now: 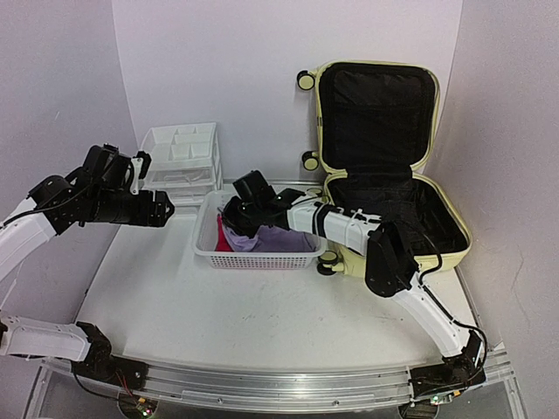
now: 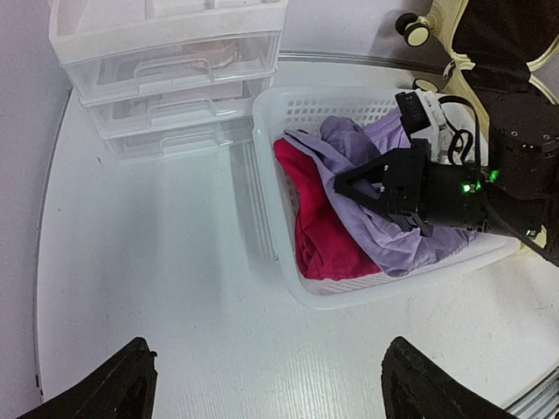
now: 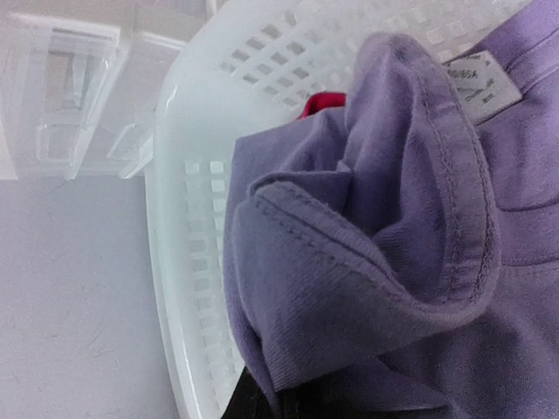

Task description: Open, take out, and arrange the luggage

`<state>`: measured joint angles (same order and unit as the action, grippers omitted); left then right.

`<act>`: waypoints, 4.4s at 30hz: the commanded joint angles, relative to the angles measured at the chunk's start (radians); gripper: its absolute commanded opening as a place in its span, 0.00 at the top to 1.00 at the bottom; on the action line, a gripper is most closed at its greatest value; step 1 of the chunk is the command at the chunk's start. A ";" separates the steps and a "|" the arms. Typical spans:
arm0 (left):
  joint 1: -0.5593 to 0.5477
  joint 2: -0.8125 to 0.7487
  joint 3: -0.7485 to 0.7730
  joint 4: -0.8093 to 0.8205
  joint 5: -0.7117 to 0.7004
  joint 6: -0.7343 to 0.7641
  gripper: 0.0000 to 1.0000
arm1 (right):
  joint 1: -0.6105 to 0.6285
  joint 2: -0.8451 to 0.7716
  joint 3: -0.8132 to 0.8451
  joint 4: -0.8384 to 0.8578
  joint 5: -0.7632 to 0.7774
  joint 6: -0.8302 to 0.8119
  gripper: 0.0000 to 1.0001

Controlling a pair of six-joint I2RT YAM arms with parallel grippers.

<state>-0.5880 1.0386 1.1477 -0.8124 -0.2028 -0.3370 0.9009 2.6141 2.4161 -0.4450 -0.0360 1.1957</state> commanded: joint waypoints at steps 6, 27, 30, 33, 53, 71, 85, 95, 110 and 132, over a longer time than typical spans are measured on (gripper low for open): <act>0.004 -0.028 -0.030 0.031 0.001 -0.030 0.10 | 0.006 -0.014 0.078 0.138 -0.162 -0.271 0.02; 0.005 0.176 -0.013 0.121 0.173 -0.004 0.10 | -0.111 -0.227 -0.119 -0.109 -0.574 -0.566 0.02; 0.005 0.189 -0.009 0.135 0.199 0.004 0.10 | -0.109 -0.087 0.039 -0.109 -0.651 -0.573 0.02; 0.005 0.186 -0.021 0.155 0.279 0.022 0.12 | -0.105 0.006 0.109 -0.033 -0.636 -0.610 0.02; 0.285 0.263 -0.006 0.471 0.645 -0.151 0.45 | -0.070 -0.026 0.057 0.212 -0.579 -0.589 0.12; 0.305 0.727 0.256 0.507 0.862 -0.130 0.41 | -0.066 -0.084 -0.066 0.279 -0.605 -0.705 0.51; 0.237 0.926 0.390 0.481 0.790 -0.062 0.42 | -0.066 -0.117 -0.097 0.279 -0.628 -0.732 0.54; 0.231 0.966 0.415 0.470 0.782 -0.043 0.71 | -0.064 -0.132 -0.117 0.274 -0.606 -0.732 0.53; 0.244 0.957 0.397 0.538 0.608 -0.052 1.00 | -0.065 -0.400 -0.324 -0.107 -0.302 -0.732 0.02; 0.244 0.957 0.399 0.515 0.588 -0.059 0.92 | -0.084 -0.216 -0.388 0.156 -0.421 -0.503 0.31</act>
<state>-0.3500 2.0102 1.5097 -0.3218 0.3965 -0.3973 0.8150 2.3650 1.9865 -0.3920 -0.3908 0.6468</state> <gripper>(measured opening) 0.077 0.684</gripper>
